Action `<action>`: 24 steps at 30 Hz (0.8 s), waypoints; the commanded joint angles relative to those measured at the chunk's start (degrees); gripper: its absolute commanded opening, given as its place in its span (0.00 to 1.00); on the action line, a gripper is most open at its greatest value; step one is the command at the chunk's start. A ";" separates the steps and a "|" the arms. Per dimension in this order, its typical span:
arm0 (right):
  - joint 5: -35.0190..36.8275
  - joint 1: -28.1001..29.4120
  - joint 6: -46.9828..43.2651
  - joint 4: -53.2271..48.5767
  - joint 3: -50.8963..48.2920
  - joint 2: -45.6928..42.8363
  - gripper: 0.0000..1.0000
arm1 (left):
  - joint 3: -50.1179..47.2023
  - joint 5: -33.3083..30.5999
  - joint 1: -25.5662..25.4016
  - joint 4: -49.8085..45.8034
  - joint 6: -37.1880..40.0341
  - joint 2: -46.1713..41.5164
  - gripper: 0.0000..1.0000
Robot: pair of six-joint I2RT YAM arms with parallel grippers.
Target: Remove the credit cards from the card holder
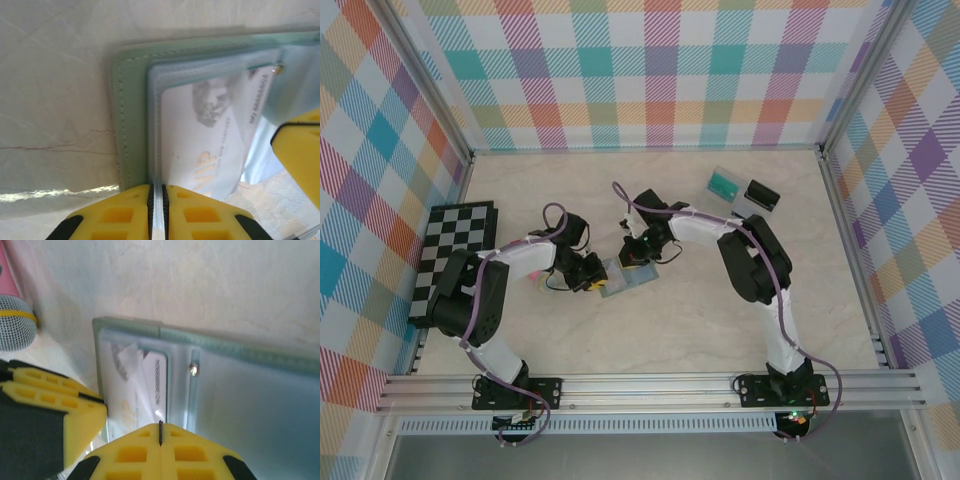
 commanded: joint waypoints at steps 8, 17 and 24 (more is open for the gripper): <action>1.99 0.30 3.09 3.86 -3.91 -3.54 0.00 | -0.97 -1.61 -0.53 2.16 -0.97 -5.15 0.16; -1.86 0.30 -1.09 0.25 4.97 3.46 0.21 | -0.50 -3.20 -0.54 4.95 -3.15 -2.16 0.13; -1.49 0.30 -3.69 -2.96 9.77 7.54 0.22 | 0.78 -3.29 -0.52 4.34 -2.95 0.67 0.12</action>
